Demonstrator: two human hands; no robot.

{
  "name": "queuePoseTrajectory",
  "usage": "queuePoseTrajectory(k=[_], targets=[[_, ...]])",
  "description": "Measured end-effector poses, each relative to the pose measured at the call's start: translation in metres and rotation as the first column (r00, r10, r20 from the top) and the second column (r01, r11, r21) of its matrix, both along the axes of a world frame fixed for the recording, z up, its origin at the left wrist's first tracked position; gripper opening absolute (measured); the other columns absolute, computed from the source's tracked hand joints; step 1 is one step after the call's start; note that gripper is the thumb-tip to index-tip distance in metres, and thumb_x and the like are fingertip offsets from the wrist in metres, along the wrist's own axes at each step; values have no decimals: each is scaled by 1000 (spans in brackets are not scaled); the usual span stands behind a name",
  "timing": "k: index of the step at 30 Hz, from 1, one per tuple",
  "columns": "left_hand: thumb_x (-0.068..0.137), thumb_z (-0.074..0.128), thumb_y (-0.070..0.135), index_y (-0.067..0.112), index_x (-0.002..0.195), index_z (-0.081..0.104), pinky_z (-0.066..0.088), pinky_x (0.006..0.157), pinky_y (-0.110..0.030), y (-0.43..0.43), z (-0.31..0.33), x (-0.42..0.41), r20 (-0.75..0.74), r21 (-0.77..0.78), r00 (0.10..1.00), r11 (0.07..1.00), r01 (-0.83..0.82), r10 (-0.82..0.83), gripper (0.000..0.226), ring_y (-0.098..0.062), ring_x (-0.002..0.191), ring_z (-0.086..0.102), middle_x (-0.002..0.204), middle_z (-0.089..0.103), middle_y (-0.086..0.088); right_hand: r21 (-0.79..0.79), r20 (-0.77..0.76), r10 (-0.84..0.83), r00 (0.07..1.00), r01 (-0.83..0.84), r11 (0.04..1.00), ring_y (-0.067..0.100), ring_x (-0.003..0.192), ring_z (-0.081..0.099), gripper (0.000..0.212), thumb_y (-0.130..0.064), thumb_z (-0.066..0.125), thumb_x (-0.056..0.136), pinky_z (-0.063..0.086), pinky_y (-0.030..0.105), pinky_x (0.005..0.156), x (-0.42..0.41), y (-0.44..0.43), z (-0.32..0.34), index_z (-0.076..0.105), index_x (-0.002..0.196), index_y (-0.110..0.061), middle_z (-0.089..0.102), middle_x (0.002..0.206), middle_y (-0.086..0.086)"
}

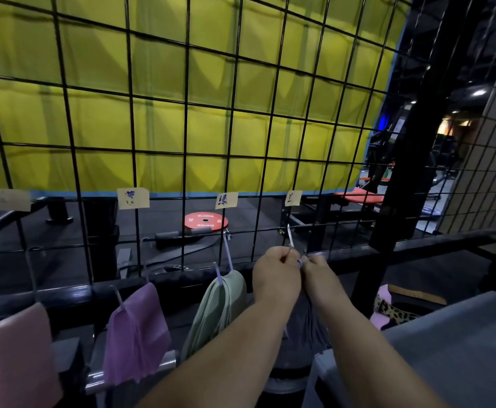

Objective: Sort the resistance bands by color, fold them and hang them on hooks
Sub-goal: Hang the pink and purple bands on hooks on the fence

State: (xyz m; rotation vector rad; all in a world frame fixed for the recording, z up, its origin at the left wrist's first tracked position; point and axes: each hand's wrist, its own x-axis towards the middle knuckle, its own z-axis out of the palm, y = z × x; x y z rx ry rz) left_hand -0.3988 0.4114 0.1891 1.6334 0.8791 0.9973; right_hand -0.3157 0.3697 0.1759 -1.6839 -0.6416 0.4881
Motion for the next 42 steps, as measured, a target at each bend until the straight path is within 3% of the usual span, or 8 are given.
queuePoseTrajectory(k=[8,12,17,22,26,30,32,42], targets=[[96,54,22,23,92,67,42,65,-15,-4,-9,-8,101,-80,995,997,-16,24,14,-3,81,59,87,66,10,-57,109,-1,994,7,998,13,87,57,25,-39,45,101,40,26,64,-6,-7,-10,53,105,-15,62,97,2],[97,54,23,20,95,68,45,66,-16,-5,-12,-9,153,-124,988,992,13,6,14,-4,82,61,87,68,7,-60,88,11,996,-6,998,16,96,58,25,-44,48,99,44,30,73,-3,-7,-13,54,103,-20,64,104,3],[97,54,26,20,100,68,43,61,-14,-4,-12,-9,154,-121,988,993,18,1,16,-2,79,61,86,67,7,-30,-17,75,997,-75,997,24,102,62,34,-53,52,94,49,50,98,-3,-9,-18,51,108,-21,66,107,7],[98,54,32,20,97,67,41,56,-5,-7,-21,-15,200,-94,980,995,25,-6,17,2,74,60,82,65,10,33,-106,120,987,-117,993,22,99,67,37,-53,54,94,52,42,94,-6,-15,-17,58,110,-20,71,104,5],[97,55,35,21,112,67,50,78,-14,-12,-34,-15,177,36,984,999,7,-14,23,1,88,61,92,64,15,54,-129,156,979,-151,987,23,98,68,41,-51,55,95,55,40,89,-8,-20,-21,63,112,-15,73,103,7],[98,54,34,21,131,58,39,92,-16,-18,-46,-9,100,140,995,990,-6,-9,36,-4,112,54,120,59,10,10,-112,190,975,-190,982,22,94,70,33,-43,52,99,55,34,77,-7,-25,-27,66,109,-14,75,98,6],[99,52,29,19,141,48,33,97,-15,-22,-51,-6,71,162,997,987,-16,4,43,-8,122,48,135,50,4,-26,-118,207,971,-211,977,24,93,71,34,-40,49,100,56,40,83,-5,-26,-33,67,108,-12,75,96,8],[103,42,19,11,134,51,36,86,-19,-28,-70,8,73,143,995,987,-72,62,34,-13,109,50,124,54,-6,-42,-73,237,969,-240,970,22,81,65,24,-35,43,102,50,36,73,-2,-38,-58,62,97,-22,70,87,5]])
